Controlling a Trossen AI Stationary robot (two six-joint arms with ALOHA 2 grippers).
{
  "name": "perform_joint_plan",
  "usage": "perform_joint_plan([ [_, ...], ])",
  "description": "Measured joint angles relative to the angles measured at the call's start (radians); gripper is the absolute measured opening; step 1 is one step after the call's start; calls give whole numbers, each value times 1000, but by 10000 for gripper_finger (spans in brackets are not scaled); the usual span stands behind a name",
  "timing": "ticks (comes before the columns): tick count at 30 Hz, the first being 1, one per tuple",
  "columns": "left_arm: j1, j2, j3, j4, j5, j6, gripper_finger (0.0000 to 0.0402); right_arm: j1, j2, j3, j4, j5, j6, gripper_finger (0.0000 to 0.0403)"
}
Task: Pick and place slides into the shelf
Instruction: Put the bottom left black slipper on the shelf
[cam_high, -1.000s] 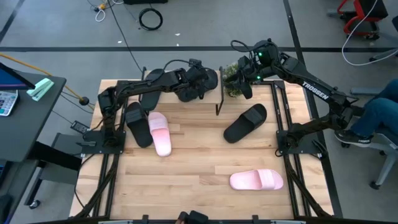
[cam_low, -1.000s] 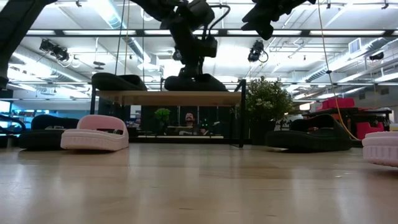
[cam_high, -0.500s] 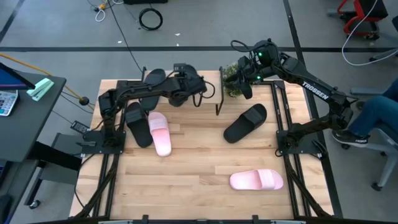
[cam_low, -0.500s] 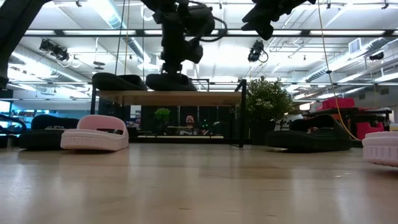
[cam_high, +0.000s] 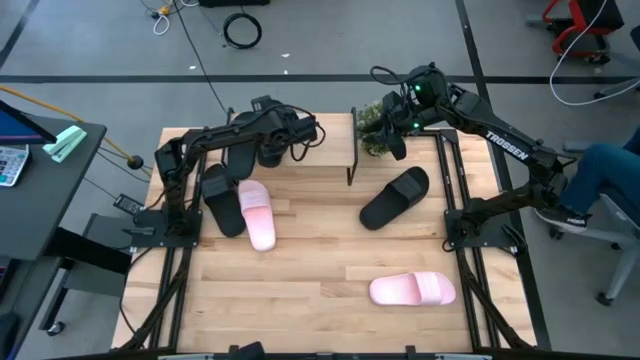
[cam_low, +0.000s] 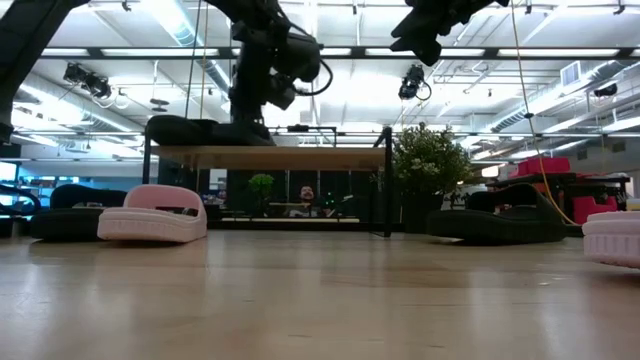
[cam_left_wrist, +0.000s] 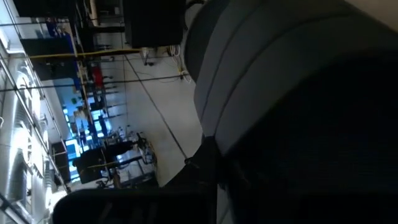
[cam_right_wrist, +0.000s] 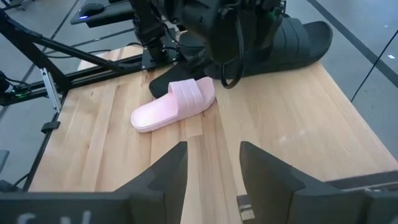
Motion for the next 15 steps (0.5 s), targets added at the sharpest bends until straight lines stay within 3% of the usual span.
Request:
perform_joint_plan([
  [15, -50, -2, 0, -84, -1, 53, 82, 0, 0, 0, 0, 0, 0, 153],
])
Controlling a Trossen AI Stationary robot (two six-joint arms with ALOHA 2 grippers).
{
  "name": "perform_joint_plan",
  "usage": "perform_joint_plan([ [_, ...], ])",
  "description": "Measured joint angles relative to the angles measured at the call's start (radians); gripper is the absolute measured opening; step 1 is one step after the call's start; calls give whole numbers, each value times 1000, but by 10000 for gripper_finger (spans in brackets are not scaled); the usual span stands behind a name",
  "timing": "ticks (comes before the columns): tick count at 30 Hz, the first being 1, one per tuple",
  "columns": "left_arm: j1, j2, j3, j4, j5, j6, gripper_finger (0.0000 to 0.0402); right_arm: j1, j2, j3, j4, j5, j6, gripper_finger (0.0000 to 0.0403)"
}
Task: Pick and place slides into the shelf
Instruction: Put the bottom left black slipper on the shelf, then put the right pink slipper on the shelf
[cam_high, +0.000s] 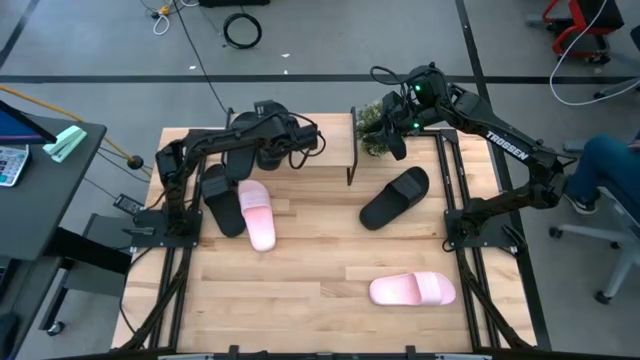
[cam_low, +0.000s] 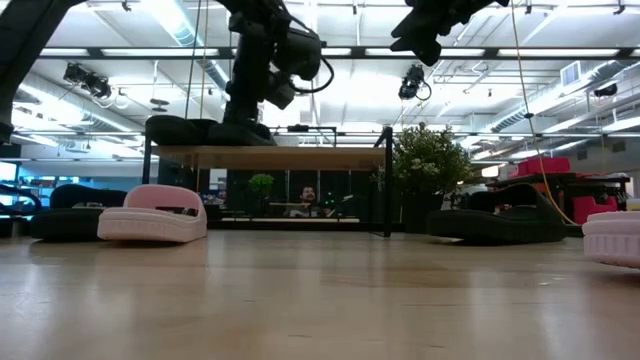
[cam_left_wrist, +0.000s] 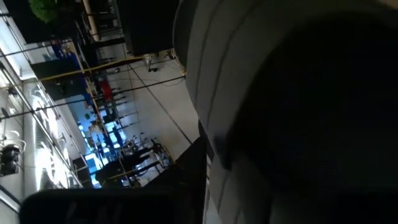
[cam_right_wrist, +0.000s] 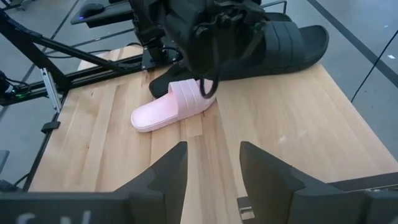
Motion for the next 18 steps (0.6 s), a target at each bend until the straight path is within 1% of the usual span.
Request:
perform_joint_plan([
  [3, -13, 0, 0, -50, 1, -9, 102, 0, 0, 0, 0, 0, 0, 153],
  [10, -51, 0, 0, -155, 2, -104, 156, 0, 0, 0, -1, 0, 0, 153],
  [14, -100, 0, 0, -205, 6, -148, 178, 0, 0, 0, -9, 0, -6, 153],
  [18, -175, 0, 0, -204, 5, -150, 189, 7, 0, -5, -45, 0, -75, 153],
])
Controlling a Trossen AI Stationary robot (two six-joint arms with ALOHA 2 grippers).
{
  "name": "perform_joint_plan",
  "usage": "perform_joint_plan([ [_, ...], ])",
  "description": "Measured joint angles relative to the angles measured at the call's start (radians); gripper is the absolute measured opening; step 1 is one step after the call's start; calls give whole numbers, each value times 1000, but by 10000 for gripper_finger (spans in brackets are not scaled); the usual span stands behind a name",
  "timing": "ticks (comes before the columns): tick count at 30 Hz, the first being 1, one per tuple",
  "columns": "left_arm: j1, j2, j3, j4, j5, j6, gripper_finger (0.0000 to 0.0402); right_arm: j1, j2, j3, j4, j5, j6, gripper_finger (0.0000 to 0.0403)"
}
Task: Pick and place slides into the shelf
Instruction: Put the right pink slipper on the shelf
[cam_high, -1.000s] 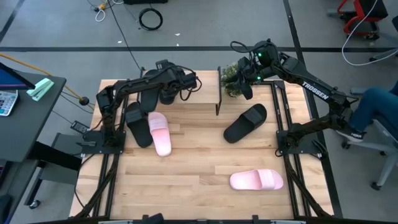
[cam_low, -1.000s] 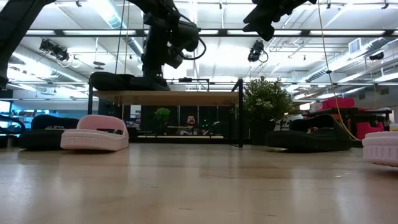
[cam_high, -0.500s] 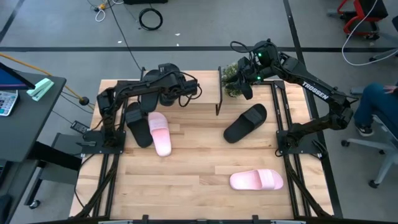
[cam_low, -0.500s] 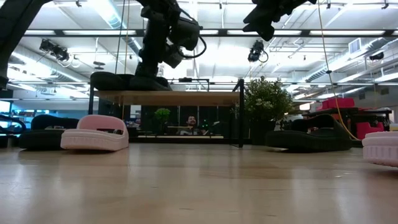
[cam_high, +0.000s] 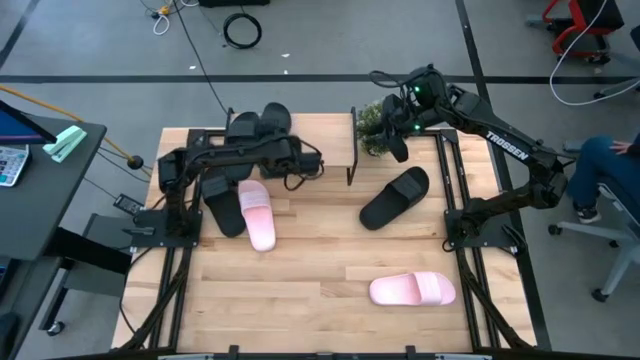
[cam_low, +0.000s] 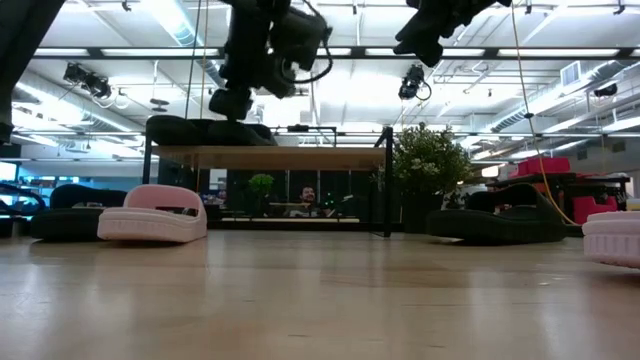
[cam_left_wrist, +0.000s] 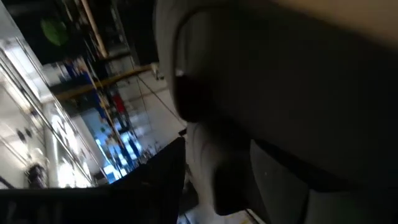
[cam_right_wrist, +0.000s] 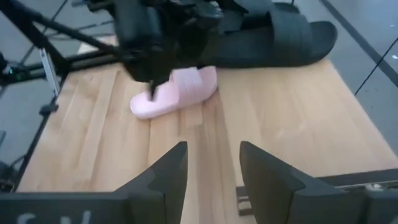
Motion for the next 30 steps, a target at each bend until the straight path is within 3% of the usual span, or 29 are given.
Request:
perform_joint_plan([
  [8, -186, -3, 0, 0, 0, -23, 189, 46, 0, -80, -17, 0, -16, 153],
  [15, -348, -4, 0, 6, 98, -232, 187, 166, 0, -198, -39, -17, 105, 153],
  [20, -448, -4, 0, 93, 163, -299, 177, 351, 0, -351, 50, -67, 255, 153],
  [24, -511, -4, 0, 215, 201, -204, 172, 537, 0, -451, 139, -61, 488, 153],
  [30, -559, -4, 0, 546, 260, 26, 176, 823, -6, -449, 249, 162, 724, 153],
])
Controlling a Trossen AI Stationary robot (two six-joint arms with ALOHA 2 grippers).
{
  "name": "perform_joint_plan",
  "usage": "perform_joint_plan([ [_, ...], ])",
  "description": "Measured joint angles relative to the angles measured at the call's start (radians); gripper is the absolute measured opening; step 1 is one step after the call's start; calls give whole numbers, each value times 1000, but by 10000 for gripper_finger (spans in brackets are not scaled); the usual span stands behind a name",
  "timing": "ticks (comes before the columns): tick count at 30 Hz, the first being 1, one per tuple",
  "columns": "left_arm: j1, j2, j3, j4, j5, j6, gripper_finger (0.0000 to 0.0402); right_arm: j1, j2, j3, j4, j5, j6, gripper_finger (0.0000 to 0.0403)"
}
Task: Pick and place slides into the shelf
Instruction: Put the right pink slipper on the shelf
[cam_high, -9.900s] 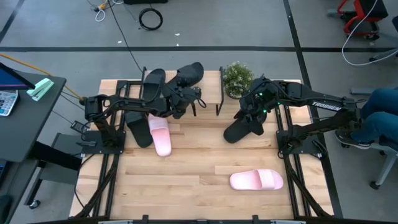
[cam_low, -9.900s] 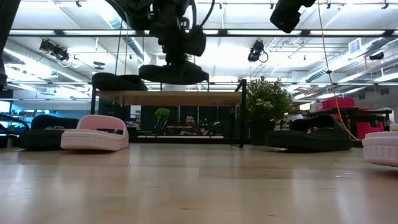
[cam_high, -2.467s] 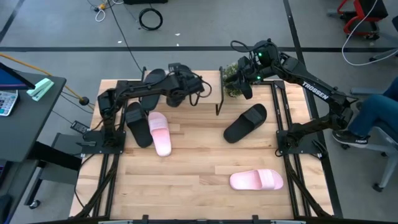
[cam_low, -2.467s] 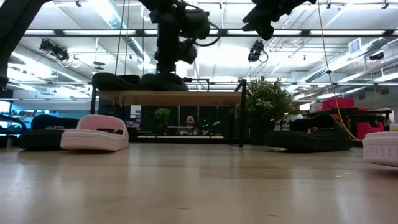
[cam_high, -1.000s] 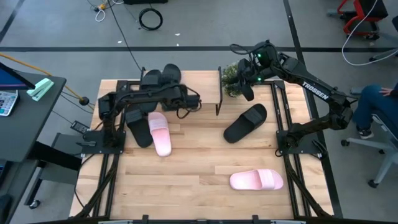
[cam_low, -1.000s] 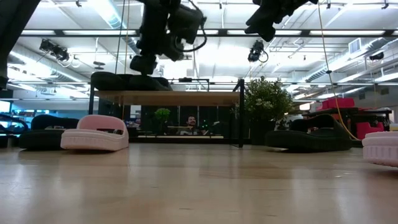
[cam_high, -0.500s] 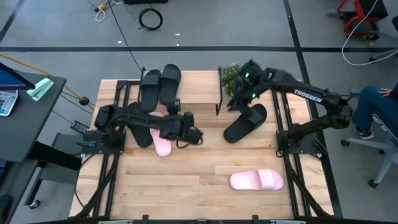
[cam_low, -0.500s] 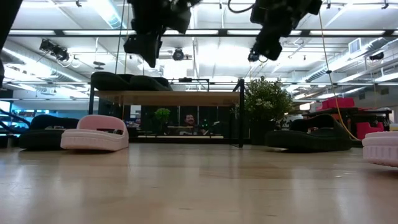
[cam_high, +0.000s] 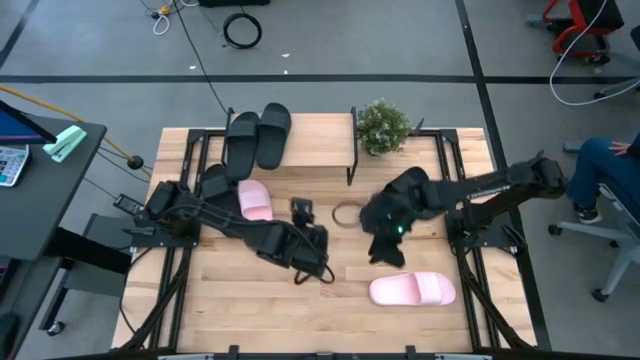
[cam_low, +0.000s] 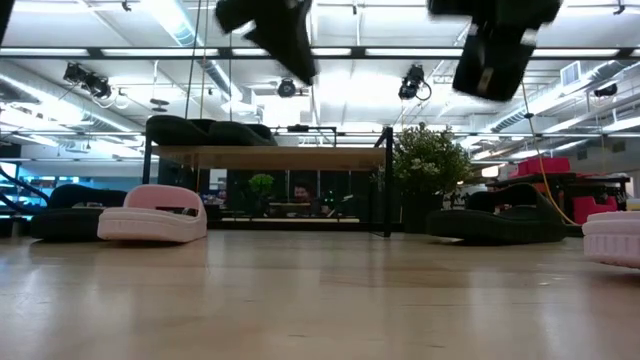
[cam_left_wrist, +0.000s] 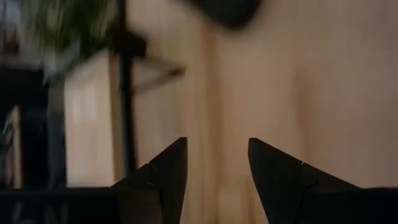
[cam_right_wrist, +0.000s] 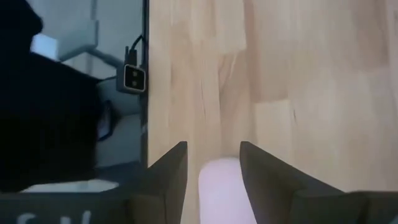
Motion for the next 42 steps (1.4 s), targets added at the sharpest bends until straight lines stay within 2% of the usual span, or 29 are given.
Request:
perform_joint_plan([
  [3, -4, 1, 0, 155, 87, 134, 174, 125, -28, 49, -8, 202, 65, 153],
  [5, -2, 1, 0, 225, 151, 176, 173, 208, -51, 91, -55, 383, 157, 153],
  [10, 3, 9, -8, 310, 216, 209, 172, 428, -96, 224, -372, 834, 456, 153],
  [12, 6, 9, -40, 419, 221, 269, 172, 500, -98, 257, -505, 941, 614, 153],
  [14, 11, 9, -84, 551, 265, 346, 172, 551, -94, 271, -596, 979, 759, 153],
  [17, 20, 9, -149, 750, 403, 457, 172, 600, -82, 264, -672, 958, 929, 153],
  [19, 21, 9, -188, 793, 427, 486, 172, 616, -65, 256, -703, 905, 998, 153],
  [25, 27, 10, -201, 743, 286, 426, 172, 630, -7, 251, -659, 814, 1091, 153],
  [28, 34, 10, -201, 735, 279, 418, 172, 630, 14, 251, -605, 681, 1107, 153],
  [30, 39, 10, -201, 738, 278, 419, 172, 631, 34, 251, -603, 580, 1173, 153],
  [32, 42, 10, -201, 734, 278, 411, 172, 643, 61, 251, -634, 526, 1260, 153],
  [36, 49, 10, -201, 733, 280, 379, 172, 670, 124, 251, -695, 472, 1408, 153],
  [42, 55, 10, -201, 732, 280, 358, 172, 723, 202, 251, -681, 507, 1459, 153],
])
